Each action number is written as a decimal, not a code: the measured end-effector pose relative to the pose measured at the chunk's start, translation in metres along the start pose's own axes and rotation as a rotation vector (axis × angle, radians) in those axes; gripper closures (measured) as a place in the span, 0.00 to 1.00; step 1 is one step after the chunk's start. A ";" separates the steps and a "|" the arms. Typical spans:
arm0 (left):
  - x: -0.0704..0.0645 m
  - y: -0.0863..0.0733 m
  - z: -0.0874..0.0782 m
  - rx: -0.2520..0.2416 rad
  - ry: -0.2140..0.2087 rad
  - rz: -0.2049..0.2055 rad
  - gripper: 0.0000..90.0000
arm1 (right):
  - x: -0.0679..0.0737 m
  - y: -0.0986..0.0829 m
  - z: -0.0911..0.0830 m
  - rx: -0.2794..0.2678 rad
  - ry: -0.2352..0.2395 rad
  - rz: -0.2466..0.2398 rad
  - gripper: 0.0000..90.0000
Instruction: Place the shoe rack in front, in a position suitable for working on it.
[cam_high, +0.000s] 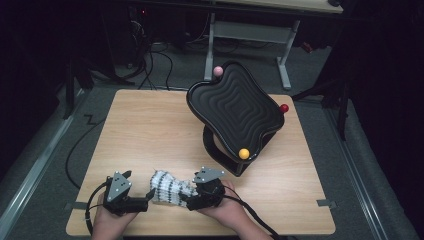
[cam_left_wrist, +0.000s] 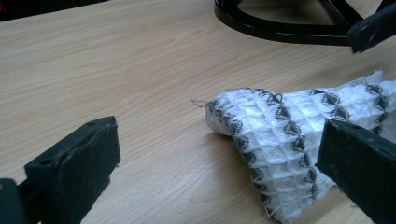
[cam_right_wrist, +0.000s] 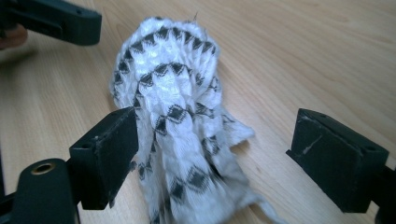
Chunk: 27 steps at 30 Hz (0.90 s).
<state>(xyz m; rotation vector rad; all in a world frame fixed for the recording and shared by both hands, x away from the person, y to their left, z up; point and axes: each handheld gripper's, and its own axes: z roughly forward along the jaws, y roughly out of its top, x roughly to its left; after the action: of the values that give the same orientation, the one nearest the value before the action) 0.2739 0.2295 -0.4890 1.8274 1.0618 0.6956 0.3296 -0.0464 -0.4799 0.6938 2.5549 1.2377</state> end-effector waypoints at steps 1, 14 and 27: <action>0.000 0.000 0.000 0.003 -0.004 -0.001 0.00 | 0.002 0.000 0.004 0.013 0.000 -0.003 0.17; 0.007 -0.001 -0.001 0.009 0.029 0.002 0.00 | 0.021 -0.012 0.029 0.092 -0.022 -0.119 0.71; 0.006 -0.001 0.003 0.029 0.020 0.000 0.02 | 0.028 -0.007 -0.041 -0.095 -0.054 -0.142 0.83</action>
<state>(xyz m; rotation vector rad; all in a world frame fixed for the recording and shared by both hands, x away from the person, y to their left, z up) 0.2785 0.2335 -0.4911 1.8493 1.0902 0.7035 0.2876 -0.0638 -0.4600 0.5091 2.4370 1.2658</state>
